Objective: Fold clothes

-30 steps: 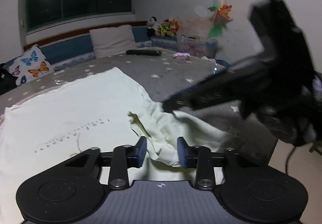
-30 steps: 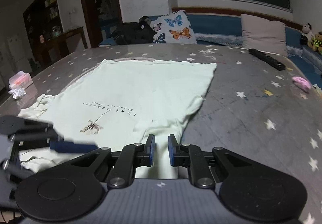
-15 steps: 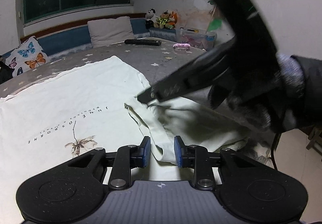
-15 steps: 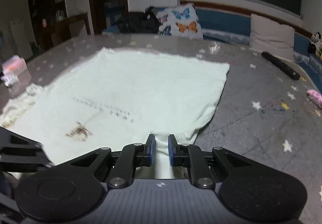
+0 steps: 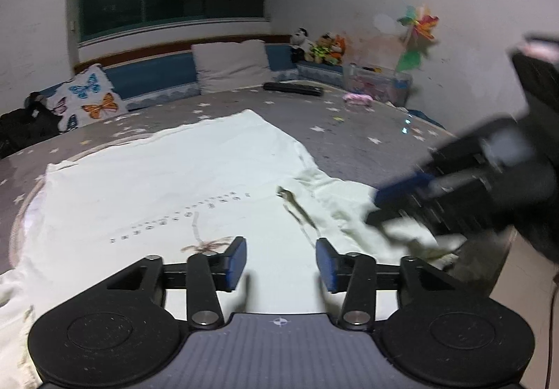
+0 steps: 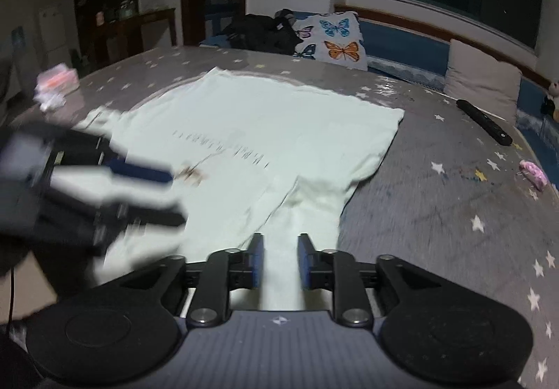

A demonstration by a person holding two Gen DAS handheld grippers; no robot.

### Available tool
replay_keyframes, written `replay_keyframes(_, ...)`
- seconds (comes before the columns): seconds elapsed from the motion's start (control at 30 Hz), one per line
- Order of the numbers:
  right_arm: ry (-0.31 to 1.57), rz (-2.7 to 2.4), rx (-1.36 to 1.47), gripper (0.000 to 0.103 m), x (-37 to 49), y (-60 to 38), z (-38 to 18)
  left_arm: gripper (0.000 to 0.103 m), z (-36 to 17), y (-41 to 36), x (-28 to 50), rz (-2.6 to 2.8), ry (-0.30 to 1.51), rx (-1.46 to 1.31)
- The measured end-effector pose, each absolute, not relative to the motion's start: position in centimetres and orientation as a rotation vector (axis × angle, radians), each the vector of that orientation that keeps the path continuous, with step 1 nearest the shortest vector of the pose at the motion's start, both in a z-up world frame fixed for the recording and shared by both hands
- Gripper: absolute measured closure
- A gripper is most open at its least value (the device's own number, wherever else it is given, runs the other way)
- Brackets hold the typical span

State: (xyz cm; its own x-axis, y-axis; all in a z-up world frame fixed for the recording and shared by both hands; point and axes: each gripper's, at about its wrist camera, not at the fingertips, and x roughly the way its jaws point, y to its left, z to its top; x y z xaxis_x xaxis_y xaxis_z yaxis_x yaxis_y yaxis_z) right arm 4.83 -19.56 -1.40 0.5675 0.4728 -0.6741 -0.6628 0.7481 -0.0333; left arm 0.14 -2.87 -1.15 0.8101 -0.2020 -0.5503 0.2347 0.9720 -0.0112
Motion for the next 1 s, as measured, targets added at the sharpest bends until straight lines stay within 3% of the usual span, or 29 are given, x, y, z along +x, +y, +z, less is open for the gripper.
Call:
replay_keyframes(0.27,0.635,0.69,-0.409,0.073,1.0,-19.2,-1.7,0.039,0.1,1.9,-1.5,-0.058,0.546,-0.003)
replay_keyframes(0.8,0.633,0.727,-0.444,0.073,1.2,-16.8,-2.2,0.039,0.1,11.9,-8.9,0.345,0.577,-0.112)
replay_keyframes(1.0,0.604,0.765,-0.445,0.068,1.2,-15.9,-0.6,0.039,-0.5,15.5,-10.7,0.482,0.592,-0.194)
